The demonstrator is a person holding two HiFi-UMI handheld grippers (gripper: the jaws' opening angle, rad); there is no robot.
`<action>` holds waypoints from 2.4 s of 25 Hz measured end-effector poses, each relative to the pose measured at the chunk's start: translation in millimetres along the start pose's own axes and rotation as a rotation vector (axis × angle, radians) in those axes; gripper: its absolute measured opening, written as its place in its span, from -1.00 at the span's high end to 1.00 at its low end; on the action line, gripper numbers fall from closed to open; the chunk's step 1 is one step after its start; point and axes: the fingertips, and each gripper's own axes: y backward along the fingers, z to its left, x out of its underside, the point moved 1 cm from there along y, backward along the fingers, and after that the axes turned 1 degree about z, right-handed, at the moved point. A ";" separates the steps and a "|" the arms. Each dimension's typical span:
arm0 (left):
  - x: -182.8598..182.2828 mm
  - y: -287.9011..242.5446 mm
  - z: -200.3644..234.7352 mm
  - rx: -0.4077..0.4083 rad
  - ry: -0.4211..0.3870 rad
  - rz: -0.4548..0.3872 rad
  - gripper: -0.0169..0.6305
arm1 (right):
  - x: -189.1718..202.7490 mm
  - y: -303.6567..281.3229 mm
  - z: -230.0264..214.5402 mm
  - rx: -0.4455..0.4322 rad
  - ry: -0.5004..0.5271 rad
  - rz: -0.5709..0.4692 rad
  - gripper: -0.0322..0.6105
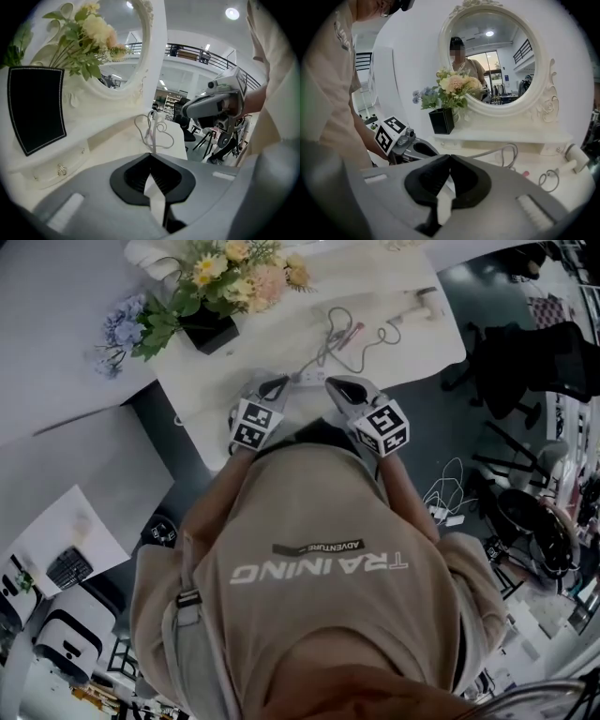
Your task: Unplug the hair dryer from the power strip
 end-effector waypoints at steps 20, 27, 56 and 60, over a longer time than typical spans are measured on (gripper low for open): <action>44.1 -40.6 15.7 -0.090 -0.014 0.190 0.93 | 40.9 -76.0 -7.4 -0.226 0.183 0.245 0.89; 43.9 -37.3 16.3 -0.102 -0.031 0.166 0.93 | 47.8 -92.6 9.2 -0.288 0.261 0.317 0.69; 45.3 -34.5 12.7 -0.108 -0.106 0.164 0.93 | 64.5 -111.7 12.0 -0.232 0.296 0.358 0.67; 44.9 -34.4 11.7 -0.106 -0.102 0.164 0.92 | 53.3 -106.4 13.0 -0.238 0.269 0.307 0.68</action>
